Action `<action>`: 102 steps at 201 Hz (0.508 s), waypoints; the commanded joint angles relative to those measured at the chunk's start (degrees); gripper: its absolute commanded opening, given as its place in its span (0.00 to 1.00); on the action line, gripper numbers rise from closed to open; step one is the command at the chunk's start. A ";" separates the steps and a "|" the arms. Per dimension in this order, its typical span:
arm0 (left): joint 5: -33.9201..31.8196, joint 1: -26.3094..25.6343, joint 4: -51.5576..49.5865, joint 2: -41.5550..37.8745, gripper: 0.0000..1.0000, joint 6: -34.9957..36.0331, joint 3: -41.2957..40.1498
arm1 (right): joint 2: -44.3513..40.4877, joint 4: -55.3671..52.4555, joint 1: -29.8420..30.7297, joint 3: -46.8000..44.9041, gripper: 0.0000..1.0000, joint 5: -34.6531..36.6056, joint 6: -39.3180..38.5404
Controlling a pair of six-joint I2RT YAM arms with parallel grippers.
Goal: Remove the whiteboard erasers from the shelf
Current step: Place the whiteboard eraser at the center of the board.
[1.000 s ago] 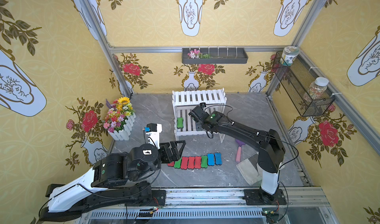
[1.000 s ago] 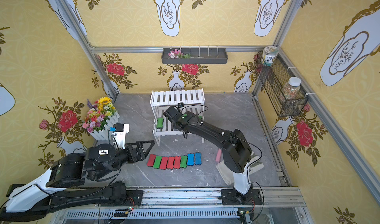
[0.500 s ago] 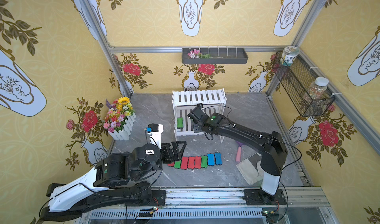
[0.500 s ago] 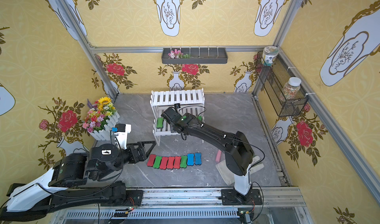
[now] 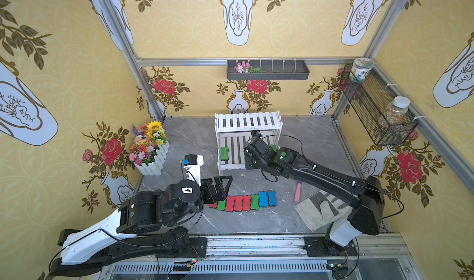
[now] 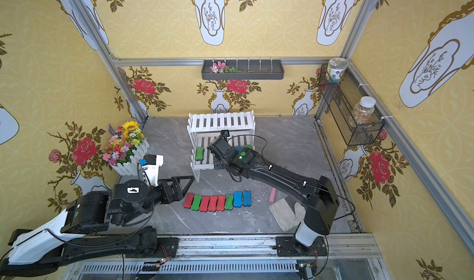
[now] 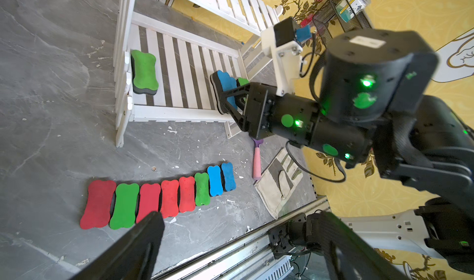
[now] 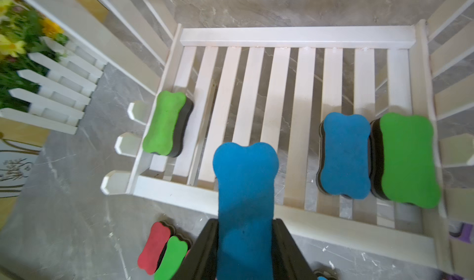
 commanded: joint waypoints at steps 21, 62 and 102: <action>-1.43 0.06 -0.49 0.36 1.00 0.12 -0.66 | -8.47 -0.09 4.61 -9.43 0.37 3.24 5.69; -1.79 0.02 0.26 0.43 1.00 -0.59 -2.05 | -18.16 -3.15 8.39 -22.24 0.37 6.38 14.06; -1.28 0.06 0.99 1.65 1.00 -0.77 -2.82 | -22.58 -5.01 8.14 -33.99 0.37 6.35 20.55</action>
